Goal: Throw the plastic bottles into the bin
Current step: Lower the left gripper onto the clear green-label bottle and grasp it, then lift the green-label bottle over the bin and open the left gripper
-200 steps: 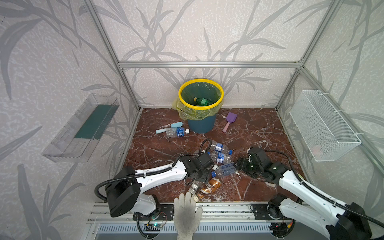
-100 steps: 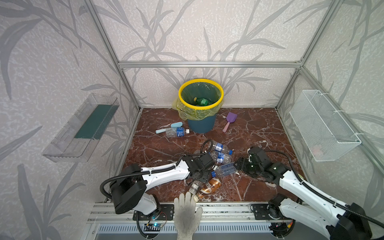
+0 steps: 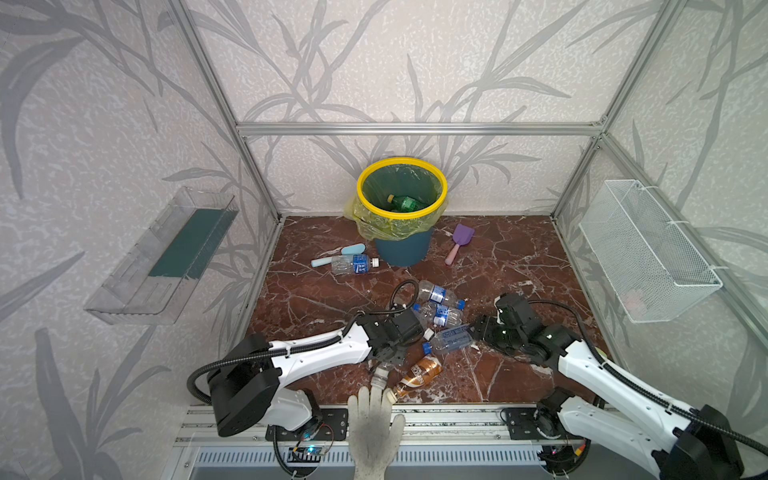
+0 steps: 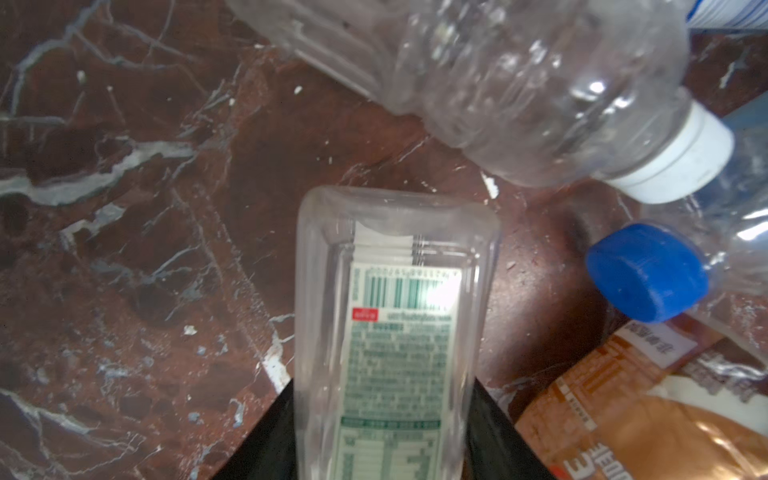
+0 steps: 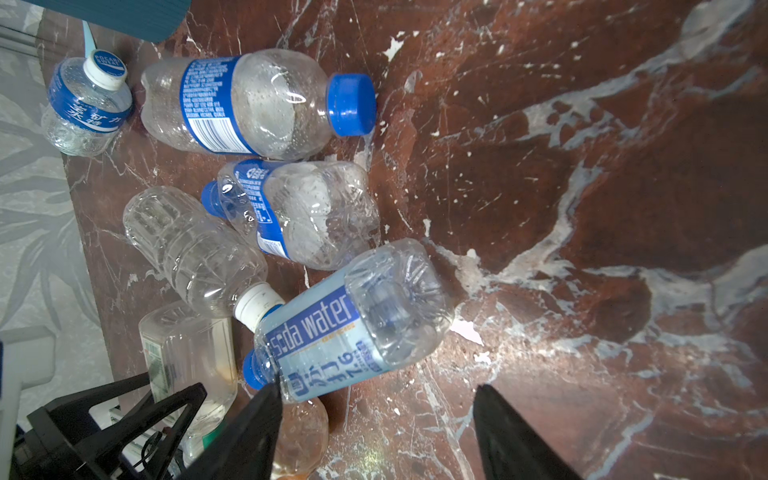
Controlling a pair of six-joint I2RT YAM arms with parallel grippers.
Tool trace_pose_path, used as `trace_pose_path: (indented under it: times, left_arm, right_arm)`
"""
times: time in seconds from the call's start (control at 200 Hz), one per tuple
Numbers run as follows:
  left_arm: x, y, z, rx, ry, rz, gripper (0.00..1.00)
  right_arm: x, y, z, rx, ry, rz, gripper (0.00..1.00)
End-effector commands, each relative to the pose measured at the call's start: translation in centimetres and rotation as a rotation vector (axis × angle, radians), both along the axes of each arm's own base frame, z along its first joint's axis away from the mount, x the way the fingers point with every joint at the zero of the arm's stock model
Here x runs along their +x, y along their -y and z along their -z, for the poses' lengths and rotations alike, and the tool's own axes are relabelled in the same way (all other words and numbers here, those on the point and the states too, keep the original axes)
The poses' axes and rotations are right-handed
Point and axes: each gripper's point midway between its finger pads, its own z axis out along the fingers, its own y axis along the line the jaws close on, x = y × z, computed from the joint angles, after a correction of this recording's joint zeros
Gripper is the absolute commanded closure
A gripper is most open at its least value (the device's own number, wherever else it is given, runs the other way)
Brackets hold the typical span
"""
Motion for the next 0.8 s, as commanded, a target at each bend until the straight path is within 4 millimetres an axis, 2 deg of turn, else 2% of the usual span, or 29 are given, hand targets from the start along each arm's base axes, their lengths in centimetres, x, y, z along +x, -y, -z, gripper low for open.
trace_pose_path:
  times: [0.0, 0.18, 0.335, 0.405, 0.49, 0.585, 0.645, 0.71, 0.795]
  left_arm:
    - [-0.3, -2.9, 0.2, 0.035, 0.006, -0.096, 0.44]
    - [-0.6, -5.3, 0.1, -0.006, 0.004, -0.196, 0.44]
    - [-0.6, -7.2, -0.7, -0.075, 0.021, -0.283, 0.44]
    - [-0.3, -7.8, -1.7, -0.109, 0.060, -0.313, 0.44]
    - [0.4, -8.2, -4.2, -0.171, 0.121, -0.327, 0.43]
    - [2.3, -7.8, -8.8, -0.266, 0.202, -0.325, 0.43]
    - [4.5, -7.2, -13.6, -0.338, 0.280, -0.317, 0.42]
    - [7.5, -6.2, -19.5, -0.415, 0.369, -0.295, 0.42]
    - [12.4, -4.7, -30.1, -0.510, 0.552, -0.246, 0.42]
  right_arm:
    - [0.0, -0.3, 0.1, 0.005, -0.001, -0.011, 0.27]
    - [0.1, -0.4, 0.2, 0.005, -0.005, -0.011, 0.27]
    - [0.2, -0.5, 0.2, 0.006, -0.008, -0.012, 0.27]
    - [0.3, -0.6, 0.2, 0.008, -0.010, -0.014, 0.27]
    - [0.5, -0.8, 0.0, 0.010, -0.008, -0.016, 0.27]
    - [0.7, -0.8, -0.2, 0.010, -0.002, -0.015, 0.27]
    - [0.8, -0.9, -0.6, 0.011, 0.008, -0.019, 0.27]
    - [0.8, -0.8, -0.9, 0.007, 0.008, -0.016, 0.27]
    - [0.6, -0.6, -1.3, 0.013, 0.022, -0.009, 0.27]
